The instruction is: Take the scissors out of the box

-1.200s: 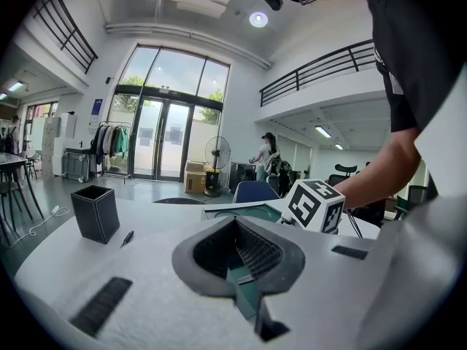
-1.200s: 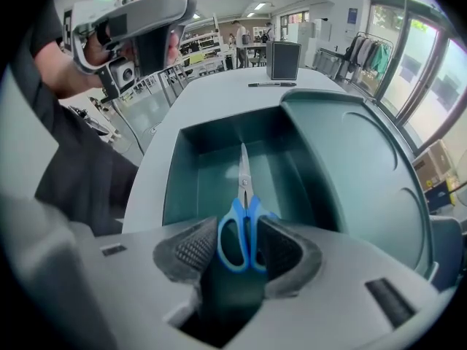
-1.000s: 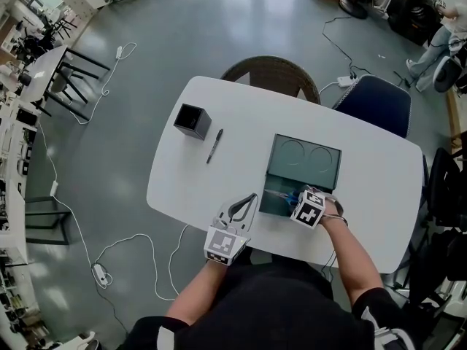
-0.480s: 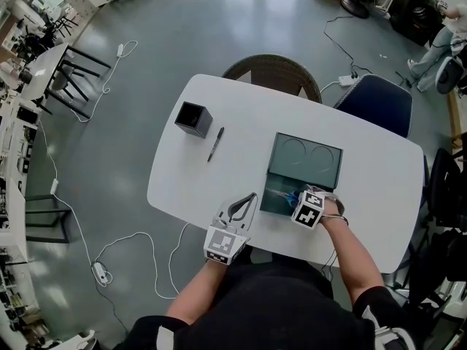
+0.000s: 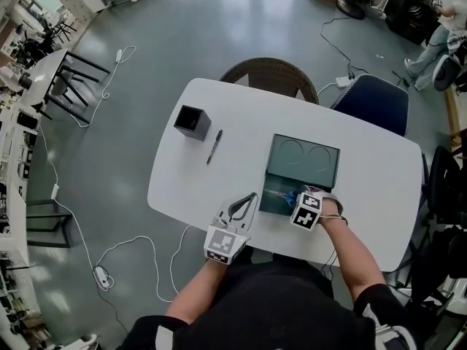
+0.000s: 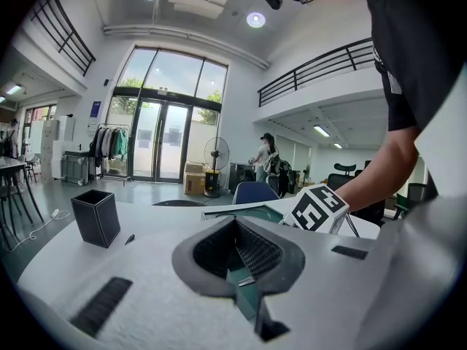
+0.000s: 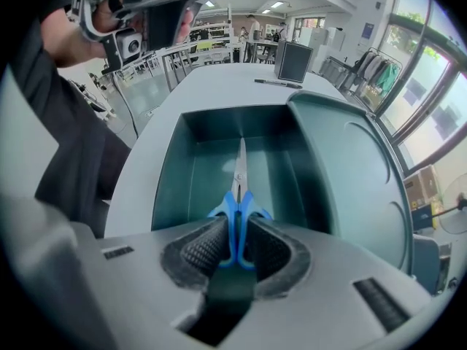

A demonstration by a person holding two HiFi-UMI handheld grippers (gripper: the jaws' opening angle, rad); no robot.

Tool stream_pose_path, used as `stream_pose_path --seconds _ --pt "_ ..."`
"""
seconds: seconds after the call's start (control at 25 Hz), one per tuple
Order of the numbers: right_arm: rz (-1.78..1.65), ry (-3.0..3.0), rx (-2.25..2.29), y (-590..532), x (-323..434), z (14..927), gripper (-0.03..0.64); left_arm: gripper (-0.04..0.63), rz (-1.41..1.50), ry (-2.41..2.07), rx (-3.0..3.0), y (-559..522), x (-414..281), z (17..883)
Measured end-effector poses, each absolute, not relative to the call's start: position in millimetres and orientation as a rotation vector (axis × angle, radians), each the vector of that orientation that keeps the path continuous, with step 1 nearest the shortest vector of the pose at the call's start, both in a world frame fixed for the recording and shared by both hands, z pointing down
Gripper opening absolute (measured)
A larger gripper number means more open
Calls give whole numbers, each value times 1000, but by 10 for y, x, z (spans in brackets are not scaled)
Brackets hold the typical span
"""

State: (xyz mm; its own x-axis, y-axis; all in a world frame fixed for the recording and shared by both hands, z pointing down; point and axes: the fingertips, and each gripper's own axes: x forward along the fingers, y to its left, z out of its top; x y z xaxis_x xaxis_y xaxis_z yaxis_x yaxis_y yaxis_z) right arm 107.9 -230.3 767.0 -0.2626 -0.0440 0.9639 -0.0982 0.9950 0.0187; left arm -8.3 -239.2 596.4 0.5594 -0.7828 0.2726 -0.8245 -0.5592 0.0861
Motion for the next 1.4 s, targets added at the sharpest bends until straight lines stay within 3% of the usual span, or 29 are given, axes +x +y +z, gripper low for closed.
stream_pose_path --seconds 0.56,1.4 --pt "-120 -1943 347 -2359 1199 6916 89 12 292 -1345 2601 -2416 9 5831" --pt "-164 -2385 1190 -2573 1408 5235 91 12 248 -1293 2723 -2609 218 5510"
